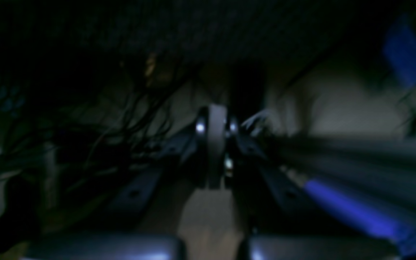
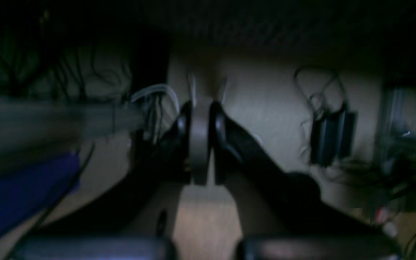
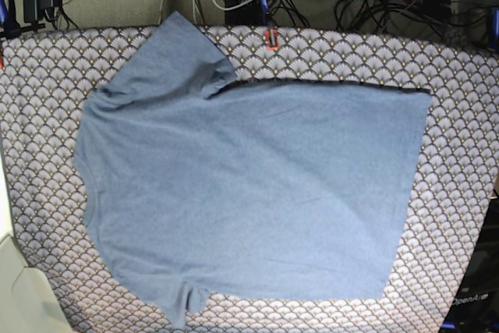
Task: Fold the T-shirt properly
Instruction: 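Move both grippers down to the shirt edge nearest the arms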
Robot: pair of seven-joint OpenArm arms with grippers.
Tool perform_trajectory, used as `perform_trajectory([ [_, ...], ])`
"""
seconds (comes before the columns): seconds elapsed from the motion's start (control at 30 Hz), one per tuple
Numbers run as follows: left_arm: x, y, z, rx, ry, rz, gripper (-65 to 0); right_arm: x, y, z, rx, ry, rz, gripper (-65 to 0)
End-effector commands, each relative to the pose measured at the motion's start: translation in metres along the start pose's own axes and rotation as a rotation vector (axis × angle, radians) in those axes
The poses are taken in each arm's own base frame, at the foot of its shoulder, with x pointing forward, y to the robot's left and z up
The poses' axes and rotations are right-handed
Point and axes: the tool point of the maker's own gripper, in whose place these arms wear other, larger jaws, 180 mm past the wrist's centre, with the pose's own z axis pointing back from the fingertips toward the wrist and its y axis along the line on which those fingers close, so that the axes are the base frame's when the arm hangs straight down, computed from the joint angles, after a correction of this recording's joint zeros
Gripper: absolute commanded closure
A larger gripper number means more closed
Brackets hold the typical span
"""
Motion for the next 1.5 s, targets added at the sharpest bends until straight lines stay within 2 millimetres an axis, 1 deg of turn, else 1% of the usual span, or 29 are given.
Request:
perform_trajectory([
  [0.0, 0.010, 0.005, 0.009, 0.005, -0.026, 0.003, -0.4, 0.011, 0.001, 0.011, 0.009, -0.039, 0.006, 0.0],
  [0.07, 0.029, 0.010, 0.015, 0.000, -0.066, 0.019, -0.4, 0.036, -0.002, 0.021, 0.017, -0.097, 0.028, 0.0],
  [0.1, 0.037, 0.012, 0.018, -0.007, -0.080, 0.024, -0.4, 0.049, -0.002, 0.026, 0.021, -0.129, 0.035, 0.0],
  [0.17, 0.049, 0.014, 0.024, -0.019, -0.102, 0.036, -0.4, 0.070, -0.002, 0.035, 0.027, -0.179, 0.042, 0.0],
  [0.2, 0.056, 0.015, 0.027, -0.023, -0.115, 0.045, -0.4, 0.078, -0.001, 0.037, 0.028, -0.202, 0.043, 0.0],
  [0.27, 0.067, 0.017, 0.031, -0.030, -0.136, 0.069, -0.5, 0.085, -0.008, 0.036, 0.010, -0.222, 0.049, 0.0],
  [0.33, 0.075, 0.028, 0.031, -0.019, -0.153, 0.087, -0.7, 0.095, -0.013, 0.030, -0.006, -0.251, 0.051, 0.0],
  [0.4, 0.082, 0.040, 0.030, 0.002, -0.172, 0.107, -3.8, 0.106, -0.017, 0.025, -0.018, -0.280, 0.055, -3.8],
  [0.47, 0.097, 0.054, 0.026, 0.030, -0.217, 0.137, -11.3, 0.119, -0.026, 0.020, -0.044, -0.321, 0.059, -9.8],
  [0.5, 0.104, 0.060, 0.025, 0.043, -0.241, 0.151, -15.8, 0.129, -0.028, 0.016, -0.051, -0.349, 0.059, -12.9],
  [0.57, 0.118, 0.072, 0.021, 0.066, -0.281, 0.166, -21.9, 0.144, -0.029, 0.011, -0.056, -0.391, 0.058, -17.9],
  [0.6, 0.123, 0.076, 0.018, 0.071, -0.285, 0.174, -23.5, 0.153, -0.030, 0.008, -0.059, -0.414, 0.059, -20.1],
  [0.7, 0.142, 0.085, 0.005, 0.080, -0.307, 0.203, -23.5, 0.169, -0.034, -0.002, -0.072, -0.453, 0.052, -24.3],
  [0.8, 0.156, 0.091, -0.007, 0.081, -0.293, 0.224, -23.7, 0.174, -0.035, -0.015, -0.073, -0.416, 0.042, -26.5],
  [0.87, 0.161, 0.093, -0.013, 0.073, -0.274, 0.247, -23.7, 0.180, -0.029, -0.025, -0.036, -0.396, 0.035, -27.5],
  [0.93, 0.165, 0.098, -0.016, 0.081, -0.265, 0.285, -23.7, 0.183, -0.021, -0.032, 0.025, -0.369, -0.007, -28.1],
  [1.07, 0.168, 0.114, -0.015, 0.129, -0.254, 0.345, -23.8, 0.185, -0.028, -0.044, 0.068, -0.301, -0.121, -28.7],
  [1.1, 0.168, 0.119, -0.015, 0.144, -0.250, 0.355, -23.8, 0.184, -0.032, -0.046, 0.069, -0.290, -0.155, -28.7],
  [1.27, 0.171, 0.133, -0.015, 0.178, -0.226, 0.391, -23.8, 0.178, -0.030, -0.056, 0.124, -0.266, -0.269, -28.7],
  [1.4, 0.173, 0.140, -0.021, 0.186, -0.211, 0.409, -23.8, 0.165, -0.048, -0.073, 0.094, -0.234, -0.341, -28.7],
  [1.47, 0.173, 0.144, -0.021, 0.193, -0.211, 0.417, -23.8, 0.161, -0.050, -0.079, 0.116, -0.226, -0.336, -28.7],
])
